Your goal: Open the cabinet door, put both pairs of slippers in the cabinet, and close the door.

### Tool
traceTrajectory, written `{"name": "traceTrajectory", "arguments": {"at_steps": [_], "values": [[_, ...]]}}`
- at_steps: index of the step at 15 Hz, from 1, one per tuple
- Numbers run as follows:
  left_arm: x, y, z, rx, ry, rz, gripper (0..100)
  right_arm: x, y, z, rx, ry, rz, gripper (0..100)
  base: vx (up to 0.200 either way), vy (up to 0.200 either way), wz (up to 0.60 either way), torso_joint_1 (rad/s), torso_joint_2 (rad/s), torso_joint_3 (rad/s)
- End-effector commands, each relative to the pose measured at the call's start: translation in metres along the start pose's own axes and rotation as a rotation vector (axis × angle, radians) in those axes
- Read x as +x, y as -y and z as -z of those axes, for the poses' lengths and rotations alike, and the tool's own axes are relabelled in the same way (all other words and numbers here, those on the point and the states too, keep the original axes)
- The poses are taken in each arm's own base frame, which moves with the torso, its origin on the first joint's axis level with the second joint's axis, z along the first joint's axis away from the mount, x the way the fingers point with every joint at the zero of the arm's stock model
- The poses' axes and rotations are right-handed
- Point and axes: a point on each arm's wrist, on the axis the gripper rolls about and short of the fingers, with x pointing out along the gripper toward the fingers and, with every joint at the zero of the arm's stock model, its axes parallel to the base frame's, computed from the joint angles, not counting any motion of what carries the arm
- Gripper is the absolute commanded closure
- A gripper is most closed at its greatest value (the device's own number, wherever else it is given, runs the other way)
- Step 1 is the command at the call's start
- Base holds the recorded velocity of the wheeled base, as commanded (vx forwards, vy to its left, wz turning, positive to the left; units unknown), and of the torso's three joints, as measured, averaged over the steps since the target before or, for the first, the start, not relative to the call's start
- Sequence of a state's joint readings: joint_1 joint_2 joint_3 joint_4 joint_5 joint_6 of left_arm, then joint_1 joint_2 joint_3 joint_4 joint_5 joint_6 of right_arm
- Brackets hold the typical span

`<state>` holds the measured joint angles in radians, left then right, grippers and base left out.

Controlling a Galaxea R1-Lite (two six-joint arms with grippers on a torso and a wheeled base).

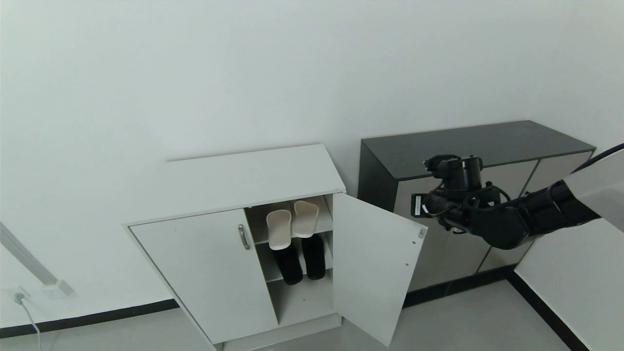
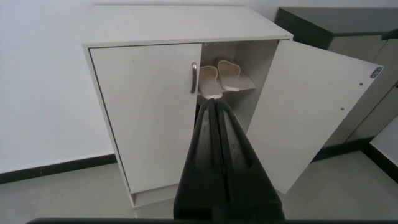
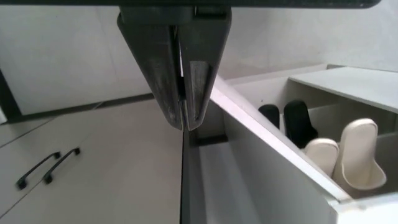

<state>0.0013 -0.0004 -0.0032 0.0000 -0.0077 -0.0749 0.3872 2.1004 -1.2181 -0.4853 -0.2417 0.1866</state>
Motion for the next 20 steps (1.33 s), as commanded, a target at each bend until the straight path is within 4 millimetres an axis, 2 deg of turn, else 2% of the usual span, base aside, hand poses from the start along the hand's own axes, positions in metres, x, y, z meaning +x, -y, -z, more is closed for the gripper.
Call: {"name": "traceTrajectory", "arguments": {"at_steps": [1, 4, 12, 18, 20], "values": [[0.0, 0.0, 0.0, 0.0, -0.001, 0.0, 100, 0.017, 0.001, 0.018, -0.009, -0.046, 0.011, 100, 0.0, 0.0, 0.0, 0.0, 0.0, 0.0], [0.0, 0.0, 0.0, 0.0, -0.001, 0.0, 100, 0.027, 0.0, 0.025, -0.009, -0.045, 0.013, 100, 0.0, 0.0, 0.0, 0.0, 0.0, 0.0], [0.0, 0.0, 0.0, 0.0, -0.001, 0.0, 100, 0.036, -0.003, 0.036, -0.014, -0.054, 0.009, 100, 0.0, 0.0, 0.0, 0.0, 0.0, 0.0], [0.0, 0.0, 0.0, 0.0, -0.002, 0.0, 100, 0.035, -0.005, 0.038, -0.016, -0.061, 0.012, 100, 0.0, 0.0, 0.0, 0.0, 0.0, 0.0], [0.0, 0.0, 0.0, 0.0, -0.001, 0.0, 100, 0.025, -0.017, 0.038, 0.014, -0.06, -0.017, 100, 0.0, 0.0, 0.0, 0.0, 0.0, 0.0]]}}
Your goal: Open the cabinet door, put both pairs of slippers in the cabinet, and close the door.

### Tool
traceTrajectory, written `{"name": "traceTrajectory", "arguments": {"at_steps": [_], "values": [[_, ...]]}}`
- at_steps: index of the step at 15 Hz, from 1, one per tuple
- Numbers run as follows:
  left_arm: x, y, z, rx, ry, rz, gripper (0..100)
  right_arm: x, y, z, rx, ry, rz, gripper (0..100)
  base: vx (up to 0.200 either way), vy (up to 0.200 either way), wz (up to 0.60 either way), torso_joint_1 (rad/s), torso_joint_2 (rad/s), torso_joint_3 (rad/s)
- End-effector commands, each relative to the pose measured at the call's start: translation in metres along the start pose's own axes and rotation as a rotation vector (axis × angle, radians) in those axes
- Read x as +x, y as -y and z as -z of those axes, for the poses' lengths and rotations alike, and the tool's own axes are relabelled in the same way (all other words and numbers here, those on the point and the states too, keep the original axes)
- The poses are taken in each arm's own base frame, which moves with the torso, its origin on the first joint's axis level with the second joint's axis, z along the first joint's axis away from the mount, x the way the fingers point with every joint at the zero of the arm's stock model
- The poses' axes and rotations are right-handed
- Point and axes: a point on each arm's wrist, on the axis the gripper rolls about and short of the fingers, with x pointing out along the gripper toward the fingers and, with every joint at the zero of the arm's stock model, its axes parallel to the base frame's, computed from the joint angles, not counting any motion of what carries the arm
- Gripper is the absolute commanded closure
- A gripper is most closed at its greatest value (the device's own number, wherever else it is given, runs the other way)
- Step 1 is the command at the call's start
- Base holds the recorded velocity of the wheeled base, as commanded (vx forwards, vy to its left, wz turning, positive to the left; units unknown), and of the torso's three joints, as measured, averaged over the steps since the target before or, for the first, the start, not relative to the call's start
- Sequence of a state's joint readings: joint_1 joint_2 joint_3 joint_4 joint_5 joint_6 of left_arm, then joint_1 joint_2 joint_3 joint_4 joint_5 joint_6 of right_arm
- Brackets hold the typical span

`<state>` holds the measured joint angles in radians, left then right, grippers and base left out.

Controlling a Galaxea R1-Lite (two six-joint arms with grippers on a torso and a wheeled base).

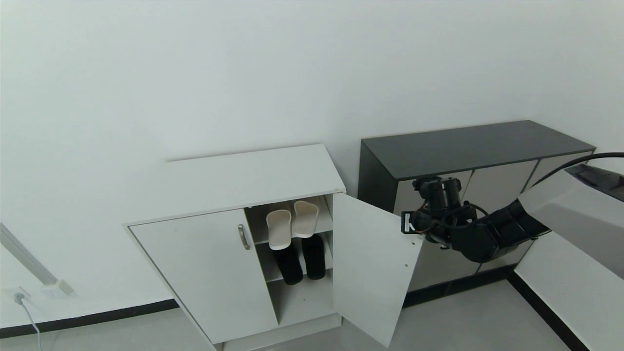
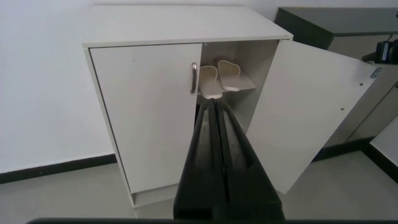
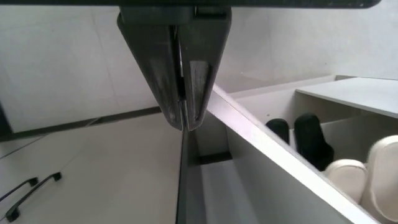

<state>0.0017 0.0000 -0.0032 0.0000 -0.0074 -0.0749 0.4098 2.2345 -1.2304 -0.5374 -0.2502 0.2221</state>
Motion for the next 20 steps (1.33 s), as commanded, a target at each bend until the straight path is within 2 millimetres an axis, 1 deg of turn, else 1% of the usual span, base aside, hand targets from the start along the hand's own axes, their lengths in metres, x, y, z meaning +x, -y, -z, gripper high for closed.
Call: {"name": "traceTrajectory", "arguments": {"at_steps": [1, 3, 5, 8, 11, 14, 16, 20], "values": [[0.0, 0.0, 0.0, 0.0, 0.0, 0.0, 100, -0.02, -0.02, 0.001, 0.002, -0.004, -0.051, 100, 0.0, 0.0, 0.0, 0.0, 0.0, 0.0], [0.0, 0.0, 0.0, 0.0, 0.0, 0.0, 100, -0.042, -0.04, 0.007, -0.016, -0.017, -0.109, 100, 0.0, 0.0, 0.0, 0.0, 0.0, 0.0], [0.0, 0.0, 0.0, 0.0, 0.0, -0.001, 100, -0.067, -0.059, 0.009, -0.009, -0.015, -0.169, 100, 0.0, 0.0, 0.0, 0.0, 0.0, 0.0], [0.0, 0.0, 0.0, -0.002, 0.0, -0.001, 100, -0.091, -0.069, 0.007, -0.026, 0.003, -0.219, 100, 0.0, 0.0, 0.0, 0.0, 0.0, 0.0], [0.0, 0.0, 0.0, -0.002, 0.0, -0.001, 100, -0.101, -0.068, 0.007, -0.062, 0.01, -0.228, 100, 0.0, 0.0, 0.0, 0.0, 0.0, 0.0], [0.0, 0.0, 0.0, -0.002, 0.0, -0.001, 100, -0.111, -0.077, 0.013, -0.096, 0.001, -0.26, 100, 0.0, 0.0, 0.0, 0.0, 0.0, 0.0], [0.0, 0.0, 0.0, -0.002, 0.0, -0.001, 100, -0.114, -0.082, 0.019, -0.113, -0.009, -0.278, 100, 0.0, 0.0, 0.6, -0.002, 0.0, -0.005], [0.0, 0.0, 0.0, -0.002, 0.0, -0.001, 100, -0.115, -0.083, 0.018, -0.11, -0.005, -0.285, 100, 0.0, 0.0, 0.6, 0.0, 0.01, -0.004]]}}
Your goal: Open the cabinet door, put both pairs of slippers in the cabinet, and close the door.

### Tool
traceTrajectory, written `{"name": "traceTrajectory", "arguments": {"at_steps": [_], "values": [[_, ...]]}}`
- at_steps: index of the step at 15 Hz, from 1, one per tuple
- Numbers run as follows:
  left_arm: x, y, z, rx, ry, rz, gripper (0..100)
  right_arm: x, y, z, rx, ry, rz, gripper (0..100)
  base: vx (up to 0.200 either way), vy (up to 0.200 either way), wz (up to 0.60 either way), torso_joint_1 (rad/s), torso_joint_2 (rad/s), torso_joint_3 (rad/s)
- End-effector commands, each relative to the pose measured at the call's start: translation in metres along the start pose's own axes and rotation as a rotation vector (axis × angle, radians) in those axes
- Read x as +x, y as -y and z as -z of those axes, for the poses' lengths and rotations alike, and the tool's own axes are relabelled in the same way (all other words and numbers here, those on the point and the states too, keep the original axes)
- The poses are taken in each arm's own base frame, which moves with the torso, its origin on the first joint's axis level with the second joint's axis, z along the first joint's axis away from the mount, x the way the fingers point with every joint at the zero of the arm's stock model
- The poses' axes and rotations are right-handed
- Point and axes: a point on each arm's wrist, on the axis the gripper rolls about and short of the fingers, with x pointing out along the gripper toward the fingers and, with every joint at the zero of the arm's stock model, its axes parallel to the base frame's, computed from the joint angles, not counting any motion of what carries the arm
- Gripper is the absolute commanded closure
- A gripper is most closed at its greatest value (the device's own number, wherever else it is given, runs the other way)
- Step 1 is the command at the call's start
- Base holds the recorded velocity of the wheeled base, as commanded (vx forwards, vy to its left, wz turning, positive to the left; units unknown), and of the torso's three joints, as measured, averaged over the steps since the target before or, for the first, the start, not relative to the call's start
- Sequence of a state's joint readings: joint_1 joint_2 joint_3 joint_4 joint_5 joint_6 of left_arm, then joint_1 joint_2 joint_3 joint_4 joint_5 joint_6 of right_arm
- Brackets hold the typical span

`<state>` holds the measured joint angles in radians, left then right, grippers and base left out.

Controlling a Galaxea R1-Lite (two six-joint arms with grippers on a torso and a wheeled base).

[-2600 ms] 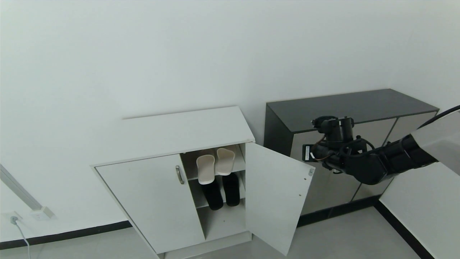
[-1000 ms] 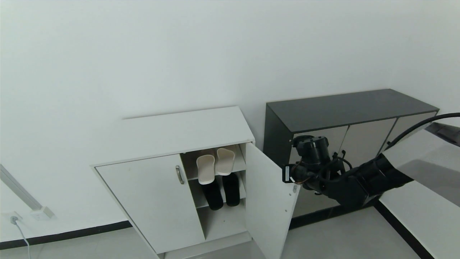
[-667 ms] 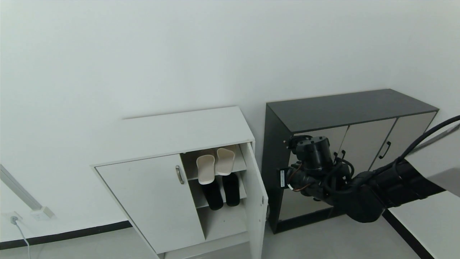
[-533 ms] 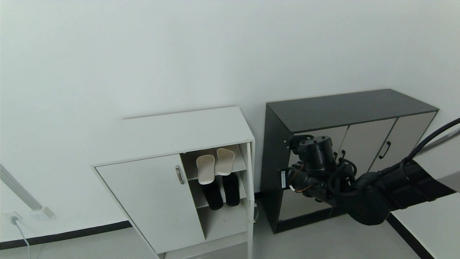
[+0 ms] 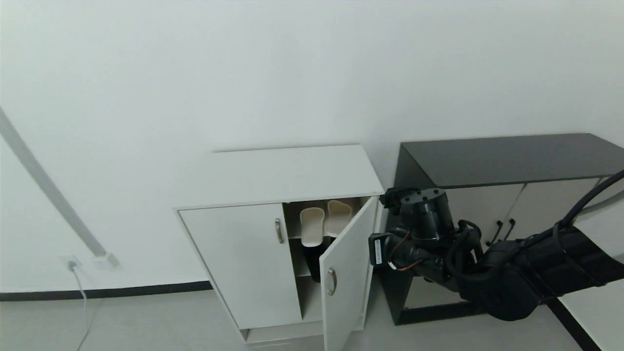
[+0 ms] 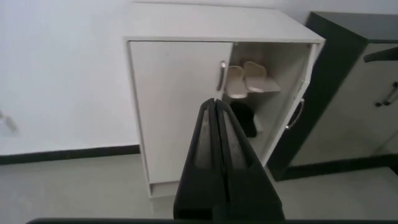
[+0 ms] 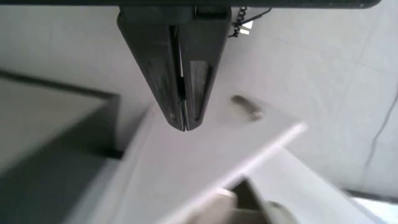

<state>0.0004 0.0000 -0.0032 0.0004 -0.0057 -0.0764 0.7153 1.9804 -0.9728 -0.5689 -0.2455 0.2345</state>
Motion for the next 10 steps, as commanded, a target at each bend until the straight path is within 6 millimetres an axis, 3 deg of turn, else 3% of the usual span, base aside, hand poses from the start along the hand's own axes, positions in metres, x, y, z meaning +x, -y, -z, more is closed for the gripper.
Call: {"name": "traceTrajectory", "arguments": {"at_steps": [1, 7, 10], "values": [[0.0, 0.0, 0.0, 0.0, 0.0, -0.001, 100, -0.001, 0.0, 0.0, 0.0, 0.0, 0.0, 100, 0.0, 0.0, 0.6, -0.002, 0.0, -0.002], [0.0, 0.0, 0.0, 0.001, 0.0, -0.001, 100, -0.003, 0.003, 0.008, -0.022, 0.02, -0.025, 100, 0.0, 0.0, 0.0, 0.0, 0.0, 0.0], [0.0, 0.0, 0.0, 0.0, 0.0, -0.001, 100, -0.014, 0.008, 0.023, -0.057, 0.026, -0.052, 100, 0.0, 0.0, 0.0, 0.0, 0.0, 0.0]]}}
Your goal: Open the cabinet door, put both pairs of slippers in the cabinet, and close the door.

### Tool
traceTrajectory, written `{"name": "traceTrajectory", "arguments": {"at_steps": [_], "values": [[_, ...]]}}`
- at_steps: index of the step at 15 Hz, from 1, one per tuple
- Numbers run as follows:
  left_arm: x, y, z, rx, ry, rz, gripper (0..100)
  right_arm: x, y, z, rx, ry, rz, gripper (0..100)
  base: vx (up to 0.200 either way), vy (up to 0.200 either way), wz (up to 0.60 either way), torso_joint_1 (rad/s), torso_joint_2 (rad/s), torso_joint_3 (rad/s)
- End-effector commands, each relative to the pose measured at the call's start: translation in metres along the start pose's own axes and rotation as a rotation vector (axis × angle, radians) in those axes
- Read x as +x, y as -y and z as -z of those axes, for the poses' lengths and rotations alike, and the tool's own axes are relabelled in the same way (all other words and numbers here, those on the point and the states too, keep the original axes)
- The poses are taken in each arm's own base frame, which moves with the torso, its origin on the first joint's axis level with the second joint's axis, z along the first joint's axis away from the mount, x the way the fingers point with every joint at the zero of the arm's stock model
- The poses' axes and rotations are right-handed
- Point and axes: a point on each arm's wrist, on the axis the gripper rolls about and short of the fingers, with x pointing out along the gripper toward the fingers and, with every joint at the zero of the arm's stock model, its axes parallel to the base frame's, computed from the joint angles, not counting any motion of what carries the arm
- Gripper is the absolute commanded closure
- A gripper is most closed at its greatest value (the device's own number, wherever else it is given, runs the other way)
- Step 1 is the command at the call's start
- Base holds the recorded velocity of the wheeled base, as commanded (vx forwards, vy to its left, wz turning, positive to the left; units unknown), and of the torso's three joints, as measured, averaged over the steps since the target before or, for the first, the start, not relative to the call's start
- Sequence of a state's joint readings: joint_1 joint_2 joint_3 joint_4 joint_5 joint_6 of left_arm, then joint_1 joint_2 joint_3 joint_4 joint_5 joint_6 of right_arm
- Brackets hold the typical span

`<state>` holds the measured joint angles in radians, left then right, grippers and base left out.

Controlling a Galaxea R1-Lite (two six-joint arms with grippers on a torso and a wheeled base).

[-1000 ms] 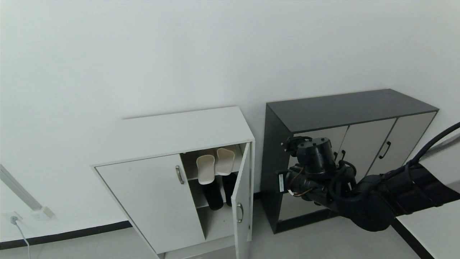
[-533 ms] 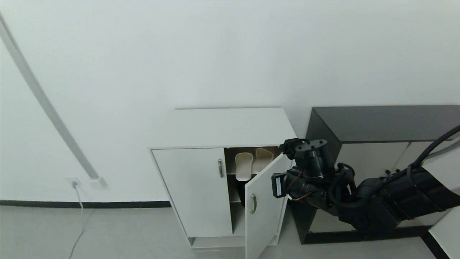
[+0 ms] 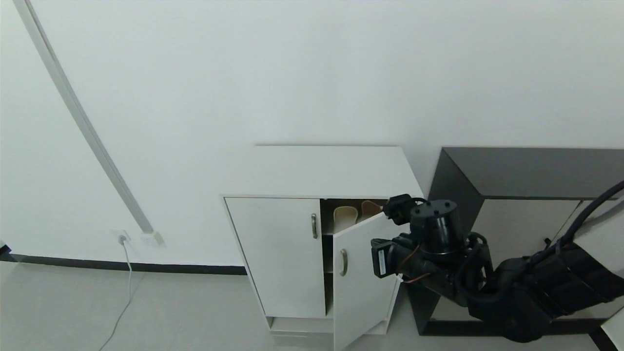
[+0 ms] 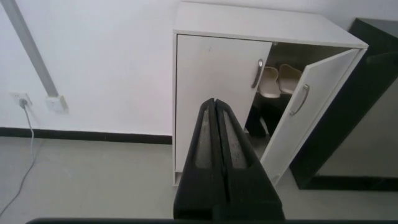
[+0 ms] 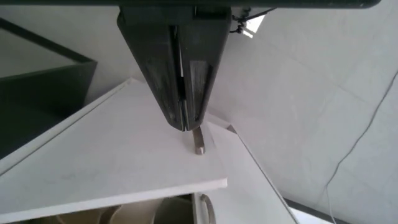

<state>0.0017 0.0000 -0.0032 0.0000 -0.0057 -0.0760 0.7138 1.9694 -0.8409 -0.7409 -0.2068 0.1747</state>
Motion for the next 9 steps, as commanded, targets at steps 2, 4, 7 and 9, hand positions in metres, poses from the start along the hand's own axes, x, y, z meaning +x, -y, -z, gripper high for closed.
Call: {"name": "traceTrajectory", "arguments": {"at_steps": [2, 4, 7, 9], "values": [[0.0, 0.0, 0.0, -0.002, 0.0, 0.001, 100, -0.015, 0.006, 0.02, -0.028, -0.008, -0.035, 100, 0.1, 0.0, 0.0, 0.004, 0.0, 0.001], [0.0, 0.0, 0.0, -0.001, 0.0, 0.001, 100, -0.024, 0.01, 0.035, -0.03, -0.01, -0.08, 100, 0.2, 0.0, 0.0, -0.002, 0.0, -0.002], [0.0, 0.0, 0.0, -0.001, 0.0, 0.001, 100, -0.036, 0.015, 0.053, -0.04, -0.018, -0.11, 100, 0.2, 0.0, 0.0, 0.002, 0.0, 0.009], [0.0, 0.0, 0.0, -0.001, 0.0, 0.001, 100, -0.043, 0.017, 0.062, -0.044, -0.021, -0.114, 100, 0.2, 0.0, 0.0, 0.014, 0.0, 0.0]]}}
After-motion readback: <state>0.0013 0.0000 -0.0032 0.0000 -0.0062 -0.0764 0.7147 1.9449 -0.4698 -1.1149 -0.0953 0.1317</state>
